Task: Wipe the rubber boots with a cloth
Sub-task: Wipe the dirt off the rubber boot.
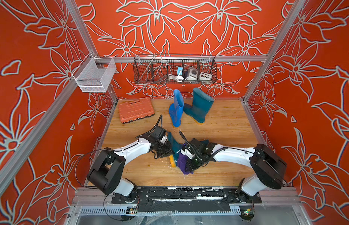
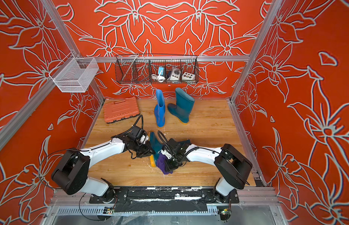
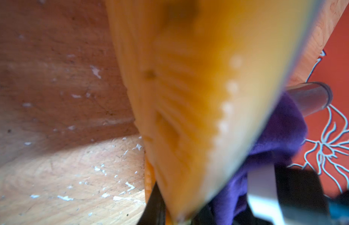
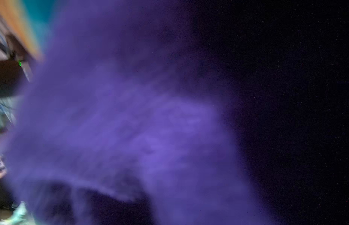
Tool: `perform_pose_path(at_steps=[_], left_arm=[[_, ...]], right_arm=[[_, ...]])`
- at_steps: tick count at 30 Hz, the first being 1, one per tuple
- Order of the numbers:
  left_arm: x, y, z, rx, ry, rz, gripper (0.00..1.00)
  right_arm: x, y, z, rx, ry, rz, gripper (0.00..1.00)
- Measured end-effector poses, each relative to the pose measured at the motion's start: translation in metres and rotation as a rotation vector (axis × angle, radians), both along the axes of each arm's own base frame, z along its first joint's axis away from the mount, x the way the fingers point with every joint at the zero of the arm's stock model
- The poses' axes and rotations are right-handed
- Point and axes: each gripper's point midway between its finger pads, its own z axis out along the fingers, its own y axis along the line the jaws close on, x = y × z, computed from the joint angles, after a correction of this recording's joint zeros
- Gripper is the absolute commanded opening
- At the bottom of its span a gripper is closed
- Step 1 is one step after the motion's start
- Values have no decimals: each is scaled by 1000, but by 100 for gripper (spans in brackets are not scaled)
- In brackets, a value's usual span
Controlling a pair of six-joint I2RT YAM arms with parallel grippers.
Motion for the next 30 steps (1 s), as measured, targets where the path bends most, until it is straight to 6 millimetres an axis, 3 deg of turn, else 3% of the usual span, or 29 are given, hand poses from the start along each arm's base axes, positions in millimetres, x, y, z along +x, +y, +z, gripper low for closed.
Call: perform_pose_path(at_steps=[2, 4, 6, 8, 10, 13, 16, 20, 23, 25, 27, 30], left_arm=[[3, -1, 0, -2, -7, -5, 0], [4, -1, 0, -5, -10, -9, 0], [4, -1, 0, -4, -15, -19, 0], [3, -2, 0, -8, -20, -38, 0], [2, -3, 0, -9, -25, -50, 0], [3, -3, 0, -12, -28, -62, 0], [3, -5, 0, -18, -29, -76, 0], [2, -6, 1, -21, -36, -92, 0], [2, -5, 1, -16, -41, -104, 0], [2, -5, 1, -13, -46, -110, 0], [2, -5, 1, -10, -48, -115, 0], [2, -4, 1, 1, -53, -123, 4]], right_arm=[[21, -30, -3, -15, 18, -136, 0], [37, -77, -7, -48, 31, -308, 0], [45, -120, -8, -96, 21, -454, 0], [43, -142, -2, -121, 3, -521, 0], [39, -142, 5, -109, -10, -517, 0], [26, -121, 9, -111, -33, -423, 0], [5, -71, 16, -110, -48, -226, 0], [0, 3, 30, -74, -91, -18, 0], [1, 30, 32, -63, -112, 52, 0], [6, 22, 30, -81, -105, 38, 0], [16, 2, 27, -93, -88, -24, 0], [36, -66, 25, -114, -52, -232, 0]])
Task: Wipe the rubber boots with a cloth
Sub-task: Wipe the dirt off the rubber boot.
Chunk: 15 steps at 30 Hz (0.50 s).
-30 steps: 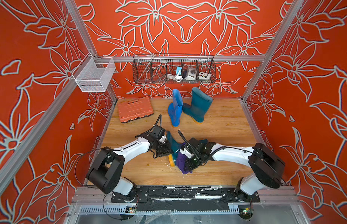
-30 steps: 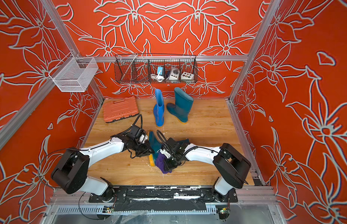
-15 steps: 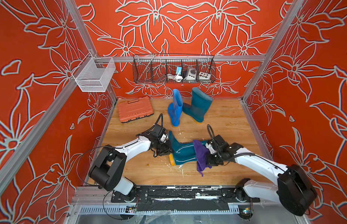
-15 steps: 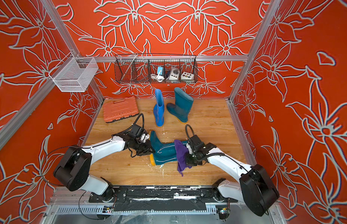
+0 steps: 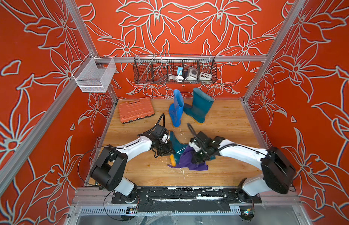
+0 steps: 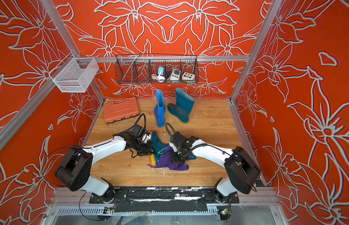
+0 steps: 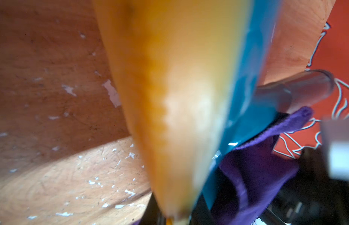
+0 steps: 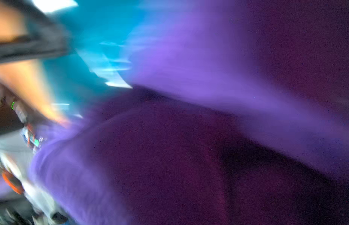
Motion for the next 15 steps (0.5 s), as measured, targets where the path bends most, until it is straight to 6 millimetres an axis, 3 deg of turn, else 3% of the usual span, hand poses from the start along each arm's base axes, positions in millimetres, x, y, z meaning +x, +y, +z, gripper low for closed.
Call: perform_pose_path(at_steps=[3, 5, 8, 10, 15], left_arm=[[-2, 4, 1, 31, 0, -18, 20], [-7, 8, 1, 58, 6, -36, 41], [-8, 11, 14, 68, -32, -68, 56], [-6, 12, 30, 67, -86, -82, 61], [-7, 16, 57, 38, -197, -75, 64]], right_arm=[[6, -64, 12, -32, -36, -201, 0], [4, -79, 31, -26, -93, -244, 0], [3, -79, 60, 23, -156, -259, 0], [5, -71, 74, 47, -184, -249, 0], [9, -21, 106, 89, -236, -99, 0]])
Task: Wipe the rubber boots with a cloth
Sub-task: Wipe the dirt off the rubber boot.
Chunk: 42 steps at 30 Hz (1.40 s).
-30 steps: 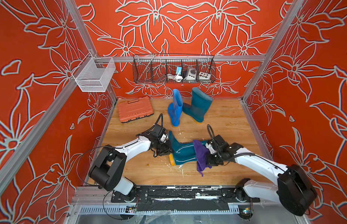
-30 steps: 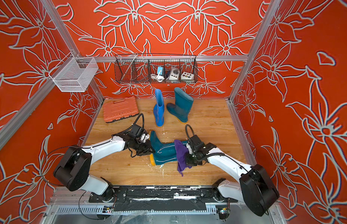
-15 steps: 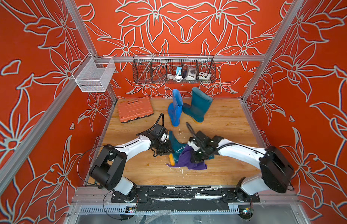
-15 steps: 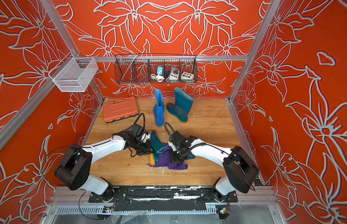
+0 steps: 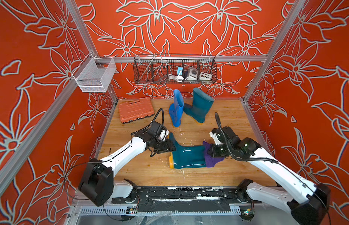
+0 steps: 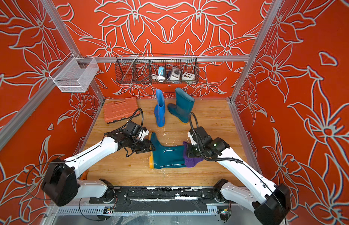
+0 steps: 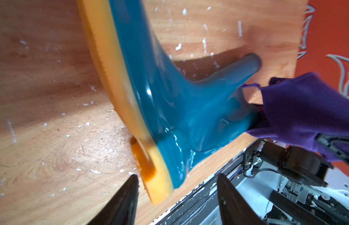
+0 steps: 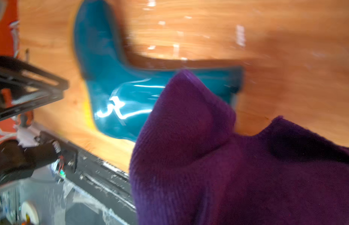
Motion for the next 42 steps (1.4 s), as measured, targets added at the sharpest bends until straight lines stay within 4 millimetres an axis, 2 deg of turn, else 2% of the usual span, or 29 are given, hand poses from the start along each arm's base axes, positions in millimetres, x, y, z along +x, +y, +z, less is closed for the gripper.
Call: perform_pose_path(at_steps=[2, 5, 8, 12, 17, 19, 21, 24, 27, 29, 30, 33, 35, 42], left_arm=[[-7, 3, -4, -17, -5, 15, 64], [-24, 6, -22, -21, 36, 43, 64], [-39, 7, -42, -17, 89, 61, 64], [-44, 8, -53, -18, 110, 85, 64], [-36, 4, -53, -38, 92, 101, 64], [-34, 2, -54, -41, 91, 104, 64], [-32, 1, -57, -41, 93, 105, 64], [-30, -1, -61, -39, 101, 108, 64], [-29, -3, -65, -39, 114, 107, 62], [-28, -4, -67, -40, 121, 105, 59], [-27, -5, -68, -41, 123, 104, 57], [-26, -10, -70, -49, 130, 95, 55], [-25, -11, -71, -51, 134, 91, 55], [-21, -12, -67, -35, 130, 83, 56]], right_arm=[[7, 26, 7, 20, -19, 55, 0], [20, 57, 5, 39, -12, 110, 0], [35, 83, 2, 52, -7, 156, 0], [50, 111, -6, 93, -20, 213, 1], [52, 123, -33, 93, 8, 273, 20], [49, 123, -46, 80, 17, 301, 41], [45, 123, -58, 66, 31, 325, 55], [40, 123, -74, 45, 53, 353, 64], [40, 124, -90, 29, 74, 370, 66], [40, 126, -100, 21, 92, 379, 59], [40, 127, -105, 16, 102, 382, 50], [42, 129, -114, 2, 117, 391, 14], [43, 131, -115, 4, 121, 392, 2], [42, 127, -110, 12, 101, 389, 0]])
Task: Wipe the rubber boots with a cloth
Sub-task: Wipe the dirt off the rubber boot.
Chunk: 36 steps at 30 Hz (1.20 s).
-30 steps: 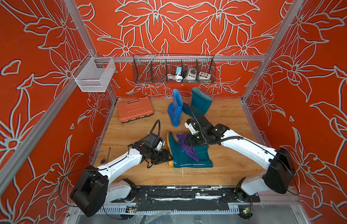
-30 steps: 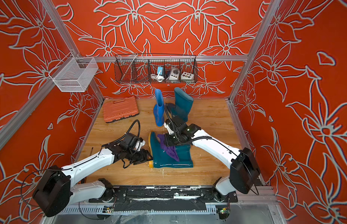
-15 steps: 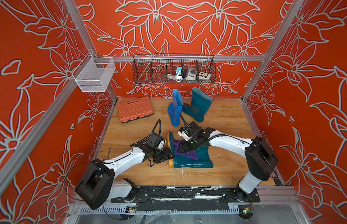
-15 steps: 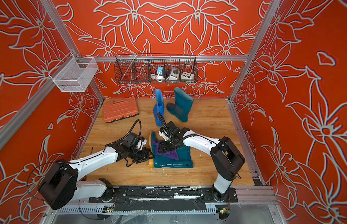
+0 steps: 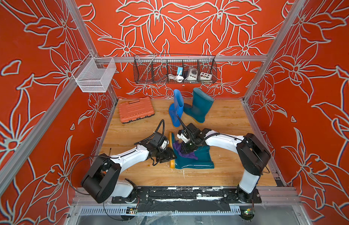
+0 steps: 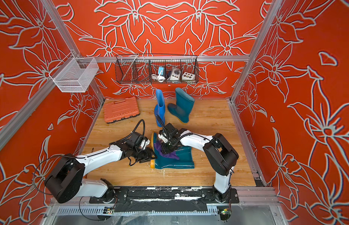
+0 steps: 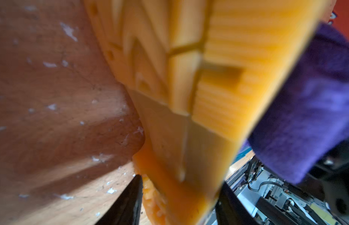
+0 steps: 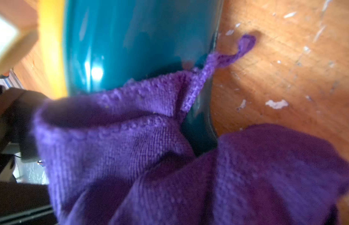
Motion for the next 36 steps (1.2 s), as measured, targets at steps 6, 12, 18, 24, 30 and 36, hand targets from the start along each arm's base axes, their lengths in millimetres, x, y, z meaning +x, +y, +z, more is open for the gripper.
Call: perform_pose_path(at_steps=[6, 12, 18, 24, 30, 36], left_arm=[[4, -1, -3, 12, -3, -6, 48], [10, -9, 1, -2, -22, -45, 16], [9, -9, 4, 27, -51, -108, 0], [1, -8, 4, 39, -53, -170, 0], [-4, -7, 6, 38, -53, -194, 0], [-11, -7, 10, 30, -45, -228, 0]], right_arm=[[-4, -30, 5, 16, -14, -89, 0], [10, -46, 30, 78, -79, -180, 0], [27, -12, 65, 185, -186, -130, 0], [45, 20, 52, 206, -194, -85, 0], [57, 25, 51, 164, -225, -56, 0], [45, 23, 47, 151, -240, 0, 0]])
